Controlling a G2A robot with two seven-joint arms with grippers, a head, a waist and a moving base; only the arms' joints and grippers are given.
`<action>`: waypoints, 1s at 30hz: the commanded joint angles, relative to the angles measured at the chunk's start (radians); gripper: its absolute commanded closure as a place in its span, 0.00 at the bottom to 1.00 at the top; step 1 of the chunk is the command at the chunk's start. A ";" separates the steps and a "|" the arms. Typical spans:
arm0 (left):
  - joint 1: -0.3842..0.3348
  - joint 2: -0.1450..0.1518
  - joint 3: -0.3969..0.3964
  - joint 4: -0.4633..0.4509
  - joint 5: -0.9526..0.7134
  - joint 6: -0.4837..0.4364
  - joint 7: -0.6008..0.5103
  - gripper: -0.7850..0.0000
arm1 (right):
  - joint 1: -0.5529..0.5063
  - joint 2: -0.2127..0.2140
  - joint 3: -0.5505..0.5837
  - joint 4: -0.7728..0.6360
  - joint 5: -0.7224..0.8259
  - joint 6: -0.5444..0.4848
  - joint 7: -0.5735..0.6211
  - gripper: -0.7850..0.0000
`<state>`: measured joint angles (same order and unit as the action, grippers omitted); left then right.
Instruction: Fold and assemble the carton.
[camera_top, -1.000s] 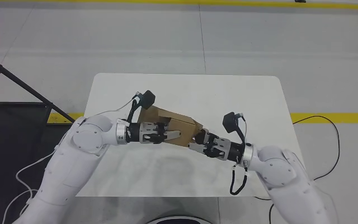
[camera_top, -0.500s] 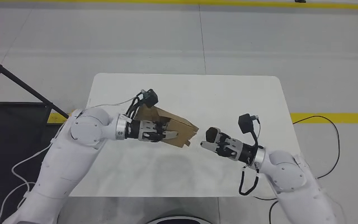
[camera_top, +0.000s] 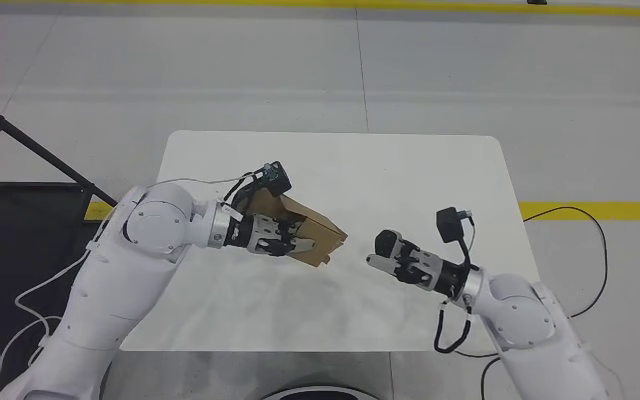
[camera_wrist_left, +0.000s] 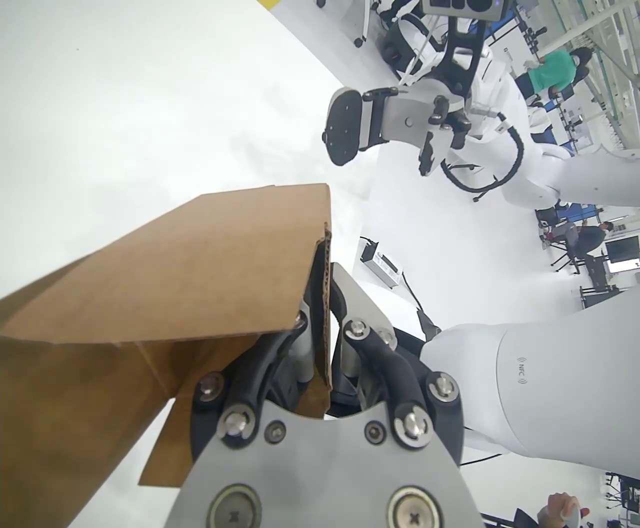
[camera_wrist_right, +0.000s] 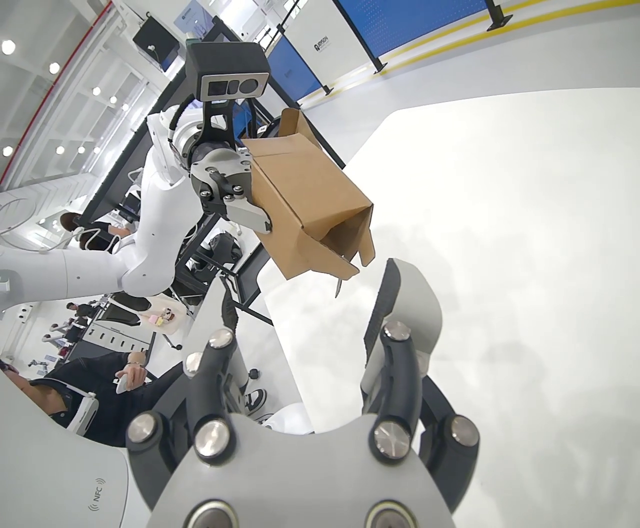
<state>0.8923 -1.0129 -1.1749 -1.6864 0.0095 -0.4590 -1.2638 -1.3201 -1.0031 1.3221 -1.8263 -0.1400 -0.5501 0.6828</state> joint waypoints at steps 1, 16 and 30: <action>0.006 0.001 0.002 -0.005 0.037 0.001 0.015 1.00 | -0.001 0.000 0.000 -0.002 0.000 0.000 -0.001 0.27; -0.109 0.036 0.278 -0.209 0.610 -0.015 -0.083 1.00 | 0.000 0.002 -0.006 -0.006 -0.003 0.001 0.001 0.29; -0.184 0.058 0.382 -0.203 0.730 -0.051 -0.047 1.00 | -0.001 0.004 -0.005 0.001 -0.003 -0.003 0.000 0.31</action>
<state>0.7084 -0.9553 -0.7932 -1.8895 0.7392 -0.5099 -1.3103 -1.3214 -0.9993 1.3178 -1.8255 -0.1431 -0.5531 0.6826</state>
